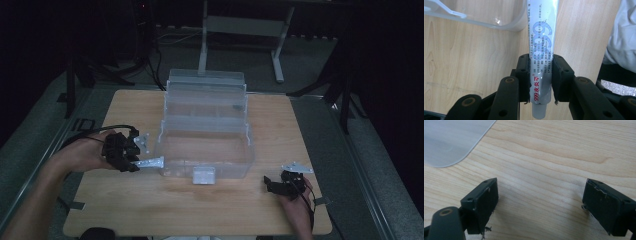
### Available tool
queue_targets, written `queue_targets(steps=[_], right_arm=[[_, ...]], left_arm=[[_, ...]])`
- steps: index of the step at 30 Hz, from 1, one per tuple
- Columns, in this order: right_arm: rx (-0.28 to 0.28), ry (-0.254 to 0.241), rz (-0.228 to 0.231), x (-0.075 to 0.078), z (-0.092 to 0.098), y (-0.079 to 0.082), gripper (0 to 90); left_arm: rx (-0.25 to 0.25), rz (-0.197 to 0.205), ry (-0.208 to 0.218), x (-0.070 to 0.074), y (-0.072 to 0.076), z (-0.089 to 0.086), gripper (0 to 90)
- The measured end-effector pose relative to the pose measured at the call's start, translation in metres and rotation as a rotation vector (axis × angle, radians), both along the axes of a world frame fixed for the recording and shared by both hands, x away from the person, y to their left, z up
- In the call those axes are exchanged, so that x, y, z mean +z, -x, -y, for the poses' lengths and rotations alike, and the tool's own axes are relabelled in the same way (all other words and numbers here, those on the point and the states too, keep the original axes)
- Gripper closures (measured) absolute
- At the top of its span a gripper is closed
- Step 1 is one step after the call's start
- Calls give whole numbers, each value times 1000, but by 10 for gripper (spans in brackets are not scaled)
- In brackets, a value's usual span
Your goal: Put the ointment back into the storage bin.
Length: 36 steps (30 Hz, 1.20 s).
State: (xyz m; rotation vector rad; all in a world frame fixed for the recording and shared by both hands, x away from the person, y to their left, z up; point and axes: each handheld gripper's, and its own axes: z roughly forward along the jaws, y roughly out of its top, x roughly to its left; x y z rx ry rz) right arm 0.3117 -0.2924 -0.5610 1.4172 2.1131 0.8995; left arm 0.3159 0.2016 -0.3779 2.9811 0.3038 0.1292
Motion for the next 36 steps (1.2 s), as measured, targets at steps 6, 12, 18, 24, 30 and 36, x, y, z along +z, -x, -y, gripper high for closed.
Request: queue_targets(steps=[6, 12, 18, 24, 30, 36], right_arm=[[1, 0, 0, 0, 0, 0, 131], [2, 2, 0, 0, 0, 0, 130], [1, 1, 1, 0, 0, 0, 130], [1, 1, 1, 0, 0, 0, 130], [2, 2, 1, 0, 0, 0, 130], [2, 1, 1, 0, 0, 0, 130]], left_arm=[[1, 6, -3, 6, -4, 2, 706], [-5, 9, -8, 11, -9, 5, 707], [-5, 11, -20, 15, -14, 8, 706], [-9, 20, -21, 19, -17, 12, 706], [-15, 27, -22, 21, -21, 17, 706], [-24, 28, -22, 20, -25, 23, 706]])
